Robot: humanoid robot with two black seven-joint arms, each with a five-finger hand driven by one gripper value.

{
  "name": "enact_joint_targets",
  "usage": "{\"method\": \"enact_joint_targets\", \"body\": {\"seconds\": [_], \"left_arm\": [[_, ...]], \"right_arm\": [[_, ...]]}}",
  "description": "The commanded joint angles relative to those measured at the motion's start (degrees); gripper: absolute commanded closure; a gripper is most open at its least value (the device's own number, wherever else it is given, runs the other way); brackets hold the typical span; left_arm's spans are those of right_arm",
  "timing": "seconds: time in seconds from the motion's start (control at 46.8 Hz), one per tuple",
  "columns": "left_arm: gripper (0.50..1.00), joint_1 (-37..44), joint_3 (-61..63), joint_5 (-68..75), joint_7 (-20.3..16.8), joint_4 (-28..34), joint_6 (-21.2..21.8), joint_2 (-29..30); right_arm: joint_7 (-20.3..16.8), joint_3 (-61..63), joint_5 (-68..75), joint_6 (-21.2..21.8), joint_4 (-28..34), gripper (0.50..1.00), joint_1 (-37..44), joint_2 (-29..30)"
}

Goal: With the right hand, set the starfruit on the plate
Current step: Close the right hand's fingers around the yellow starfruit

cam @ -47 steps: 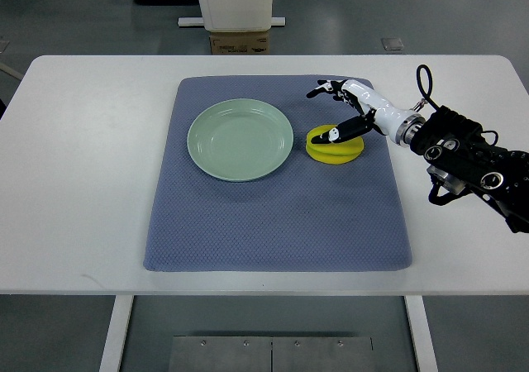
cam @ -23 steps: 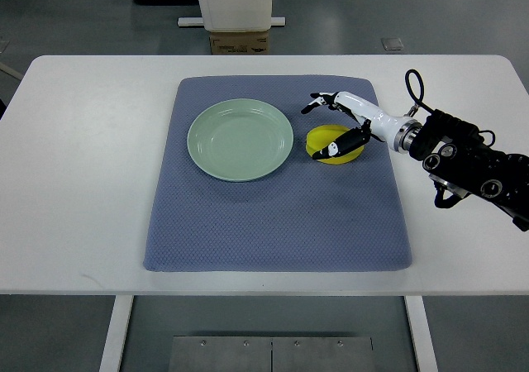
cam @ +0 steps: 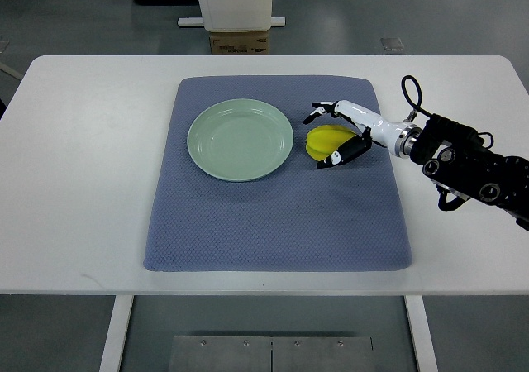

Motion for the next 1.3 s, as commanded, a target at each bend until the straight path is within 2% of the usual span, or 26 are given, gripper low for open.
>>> {"method": "enact_joint_targets", "body": {"seconds": [0.0, 0.128, 0.32, 0.683, 0.875, 1.004, 1.11, 1.281], "left_arm": [[0.500, 0.0, 0.0, 0.0, 0.0, 0.0, 0.0, 0.0], [0.500, 0.0, 0.0, 0.0, 0.0, 0.0, 0.0, 0.0], [0.500, 0.0, 0.0, 0.0, 0.0, 0.0, 0.0, 0.0], [0.500, 0.0, 0.0, 0.0, 0.0, 0.0, 0.0, 0.0], [0.500, 0.0, 0.0, 0.0, -0.1, 0.0, 0.0, 0.0], [0.500, 0.0, 0.0, 0.0, 0.0, 0.0, 0.0, 0.0], [0.500, 0.0, 0.0, 0.0, 0.0, 0.0, 0.0, 0.0], [0.500, 0.0, 0.0, 0.0, 0.0, 0.0, 0.0, 0.0]], "right_arm": [[0.0, 0.0, 0.0, 0.0, -0.7, 0.505, 0.0, 0.0], [0.0, 0.1, 0.0, -0.1, -2.0, 0.519, -0.1, 0.0], [0.1, 0.0, 0.0, -0.1, -2.9, 0.576, -0.4, 0.1], [0.1, 0.0, 0.0, -0.2, -2.8, 0.580, -0.8, 0.3], [0.2, 0.0, 0.0, -0.2, -2.8, 0.603, -0.8, 0.3], [0.4, -0.2, 0.0, -0.2, -2.8, 0.634, -0.9, 0.3], [1.4, -1.0, 0.0, -0.2, -2.8, 0.686, -0.9, 0.4], [1.5, -1.1, 0.1, -0.2, -2.8, 0.741, -1.1, 0.5]]}}
